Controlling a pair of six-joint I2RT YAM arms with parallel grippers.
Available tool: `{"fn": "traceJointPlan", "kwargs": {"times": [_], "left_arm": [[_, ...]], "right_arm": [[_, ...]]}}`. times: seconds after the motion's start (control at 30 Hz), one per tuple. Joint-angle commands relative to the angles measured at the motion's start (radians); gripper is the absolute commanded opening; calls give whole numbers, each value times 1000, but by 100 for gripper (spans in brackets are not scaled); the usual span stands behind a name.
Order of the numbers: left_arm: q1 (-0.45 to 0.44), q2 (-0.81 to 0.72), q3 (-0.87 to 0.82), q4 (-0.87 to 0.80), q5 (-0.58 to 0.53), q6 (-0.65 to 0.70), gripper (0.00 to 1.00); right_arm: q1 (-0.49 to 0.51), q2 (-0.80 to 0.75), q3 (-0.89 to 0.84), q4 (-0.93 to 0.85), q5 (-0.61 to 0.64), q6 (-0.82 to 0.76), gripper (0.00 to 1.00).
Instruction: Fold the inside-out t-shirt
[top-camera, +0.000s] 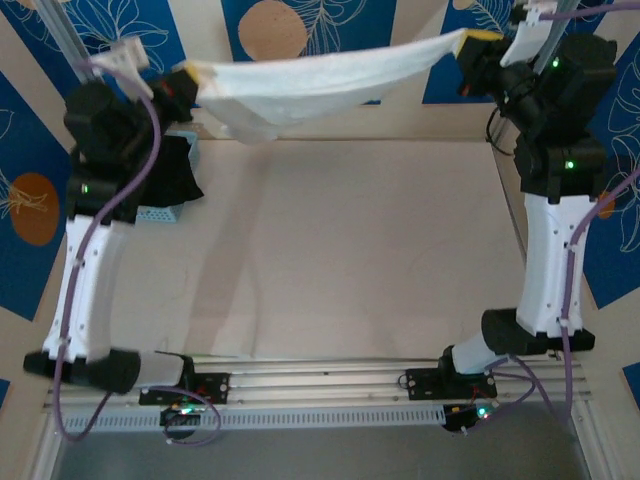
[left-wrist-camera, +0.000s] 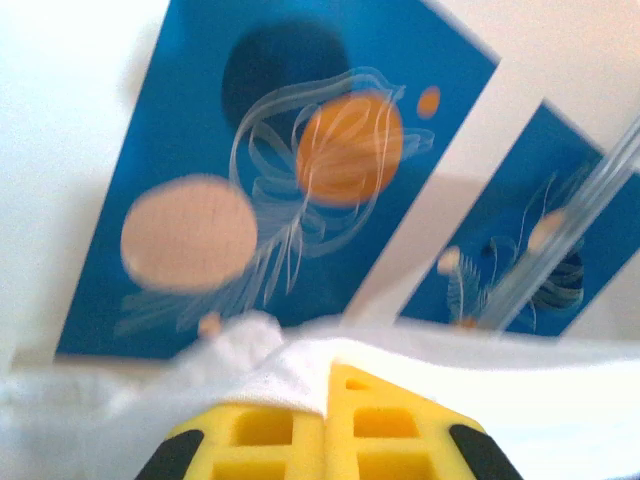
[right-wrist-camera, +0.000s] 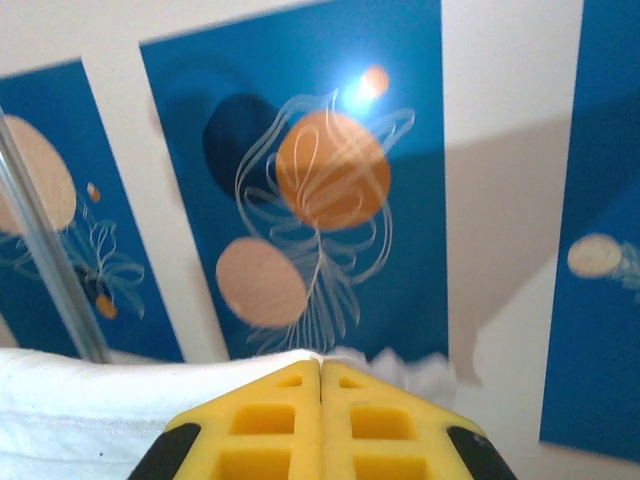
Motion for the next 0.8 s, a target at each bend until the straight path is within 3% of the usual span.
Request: {"fn": "traceJointPlan", "kwargs": {"times": [0.0, 0.2, 0.33, 0.47, 0.63, 0.77], "left_arm": [[-45, -153, -341, 90, 18, -58, 0], [-261, -471, -964, 39, -90, -140, 0], [-399, -455, -1189, 79, -128, -205, 5], [-450, -296, -1217, 96, -133, -170, 19], [-485, -210, -1122, -17, -255, -45, 54], [-588, -158, -1057, 44, -315, 74, 64]], "right_arm": [[-5, -98, -247, -27, -59, 38, 0], [-1, -310, -837, 32, -87, 103, 0], [3, -292, -1075, 62, -104, 129, 0], [18, -255, -1205, 108, -117, 144, 0], [38, -236, -1237, 90, -120, 143, 0], [39, -256, -1264, 72, -111, 144, 0]]}}
